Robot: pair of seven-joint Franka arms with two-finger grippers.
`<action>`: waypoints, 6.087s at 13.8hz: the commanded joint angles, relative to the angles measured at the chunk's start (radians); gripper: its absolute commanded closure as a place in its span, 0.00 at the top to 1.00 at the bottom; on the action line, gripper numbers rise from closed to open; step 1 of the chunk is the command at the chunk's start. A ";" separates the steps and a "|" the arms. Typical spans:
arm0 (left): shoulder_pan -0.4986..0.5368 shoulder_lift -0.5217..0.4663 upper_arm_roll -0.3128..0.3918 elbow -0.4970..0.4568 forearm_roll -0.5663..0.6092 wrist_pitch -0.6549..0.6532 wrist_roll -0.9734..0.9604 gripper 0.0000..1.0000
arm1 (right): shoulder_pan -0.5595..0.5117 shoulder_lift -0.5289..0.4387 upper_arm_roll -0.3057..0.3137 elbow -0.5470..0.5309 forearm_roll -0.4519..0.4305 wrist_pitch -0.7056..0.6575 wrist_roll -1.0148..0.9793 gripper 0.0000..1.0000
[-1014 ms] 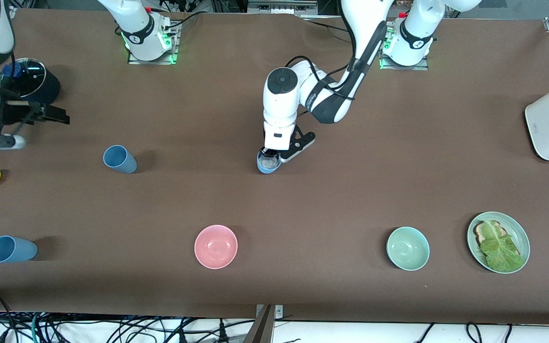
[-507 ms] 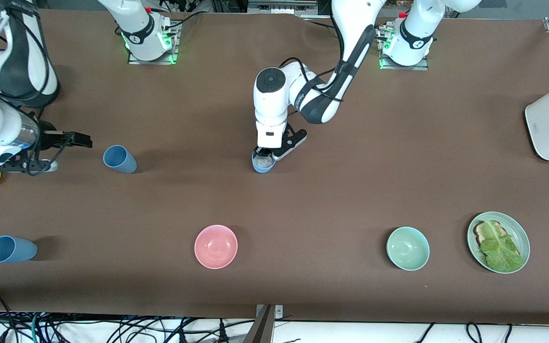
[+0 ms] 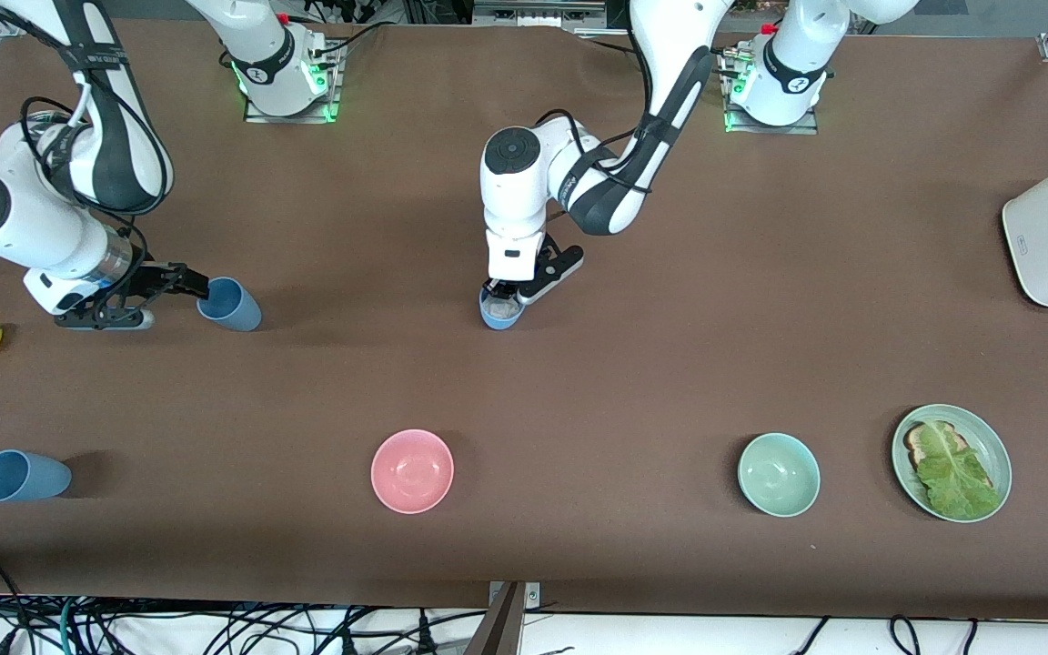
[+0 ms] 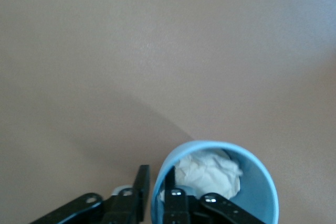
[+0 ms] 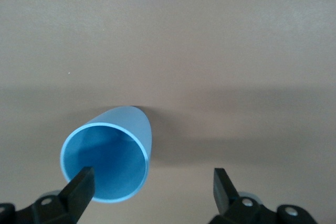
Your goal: Stack blue cups with both arms
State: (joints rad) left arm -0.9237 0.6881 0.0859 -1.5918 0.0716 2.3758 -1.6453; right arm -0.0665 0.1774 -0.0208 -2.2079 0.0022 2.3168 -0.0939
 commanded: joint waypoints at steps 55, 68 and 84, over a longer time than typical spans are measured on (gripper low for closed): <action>0.918 -0.475 -0.095 0.271 -0.065 -0.888 1.576 1.00 | 0.462 0.367 0.381 0.723 -0.047 -0.430 1.180 0.00; 0.916 -0.587 -0.057 0.233 -0.073 -0.943 1.590 1.00 | 0.462 0.384 0.380 0.726 -0.059 -0.404 1.180 0.34; 0.914 -0.647 -0.057 0.156 -0.075 -0.949 1.636 1.00 | 0.312 0.190 0.294 0.717 -0.042 -0.569 0.784 1.00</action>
State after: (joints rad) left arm -0.0096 0.0685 0.0250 -1.4088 0.0136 1.4196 -0.0674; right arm 0.2582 0.4340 0.3213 -1.4763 -0.0672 1.8004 0.8140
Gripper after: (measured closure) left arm 0.000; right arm 0.000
